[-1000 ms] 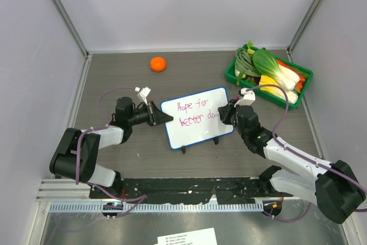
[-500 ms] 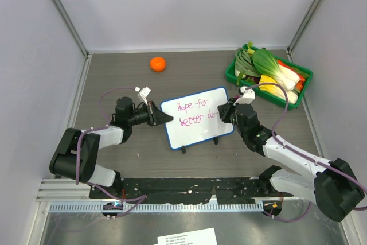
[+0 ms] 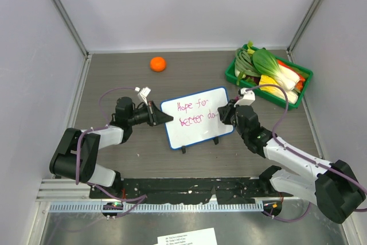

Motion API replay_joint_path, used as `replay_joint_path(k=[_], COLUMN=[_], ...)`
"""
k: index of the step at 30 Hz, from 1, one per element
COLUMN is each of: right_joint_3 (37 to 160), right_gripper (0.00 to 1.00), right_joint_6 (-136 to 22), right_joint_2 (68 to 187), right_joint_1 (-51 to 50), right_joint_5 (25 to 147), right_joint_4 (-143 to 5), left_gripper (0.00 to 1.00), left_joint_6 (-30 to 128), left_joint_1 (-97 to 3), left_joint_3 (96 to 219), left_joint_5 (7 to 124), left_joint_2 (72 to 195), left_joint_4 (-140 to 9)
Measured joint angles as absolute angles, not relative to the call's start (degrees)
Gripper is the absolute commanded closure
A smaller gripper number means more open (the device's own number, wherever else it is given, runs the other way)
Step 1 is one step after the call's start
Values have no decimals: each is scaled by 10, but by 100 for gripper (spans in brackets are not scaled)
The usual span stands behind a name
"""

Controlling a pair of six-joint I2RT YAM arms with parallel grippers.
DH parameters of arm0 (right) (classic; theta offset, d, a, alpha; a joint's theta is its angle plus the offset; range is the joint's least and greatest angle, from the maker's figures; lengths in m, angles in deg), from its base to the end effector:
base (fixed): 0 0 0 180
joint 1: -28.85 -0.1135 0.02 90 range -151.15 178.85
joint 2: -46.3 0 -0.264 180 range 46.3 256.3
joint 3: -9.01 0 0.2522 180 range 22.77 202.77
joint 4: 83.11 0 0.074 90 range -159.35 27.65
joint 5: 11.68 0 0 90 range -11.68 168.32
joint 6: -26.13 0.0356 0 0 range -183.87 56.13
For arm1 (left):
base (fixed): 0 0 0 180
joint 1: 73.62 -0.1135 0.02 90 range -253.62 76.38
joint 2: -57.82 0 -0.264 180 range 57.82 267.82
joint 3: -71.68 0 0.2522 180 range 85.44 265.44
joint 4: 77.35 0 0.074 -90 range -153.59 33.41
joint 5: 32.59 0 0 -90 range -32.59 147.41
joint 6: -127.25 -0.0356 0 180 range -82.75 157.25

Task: Write a sentence on the whiteboard

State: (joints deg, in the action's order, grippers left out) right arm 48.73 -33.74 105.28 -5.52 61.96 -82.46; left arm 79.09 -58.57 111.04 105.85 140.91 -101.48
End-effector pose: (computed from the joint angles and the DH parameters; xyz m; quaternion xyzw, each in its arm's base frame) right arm 0.1903 0.1180 0.2197 0.0517 0.8128 0.2048 0.5429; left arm 0.2465 -0.0939 0.1685 0.0574 0.7797 -0.5452 0.3026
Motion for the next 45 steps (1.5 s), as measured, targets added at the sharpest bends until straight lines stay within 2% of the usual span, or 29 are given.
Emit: replay_joint_path(k=[27,45], right_joint_3=[502,513], right_gripper=[99,99], right_joint_6=[-351,-351], right_joint_2=[1036,1074], right_joint_1=[-55,-55], right_joint_5=[601,594], right_joint_4=[-805,-823], left_gripper=[100,100], left_joint_6=[791,791], left_joint_1=[-585,-585], left_joint_3=[1110,1111], left_joint_5=[1059,1058], left_joint_2=[1409,1409], left_joint_4=[-1015,-1015])
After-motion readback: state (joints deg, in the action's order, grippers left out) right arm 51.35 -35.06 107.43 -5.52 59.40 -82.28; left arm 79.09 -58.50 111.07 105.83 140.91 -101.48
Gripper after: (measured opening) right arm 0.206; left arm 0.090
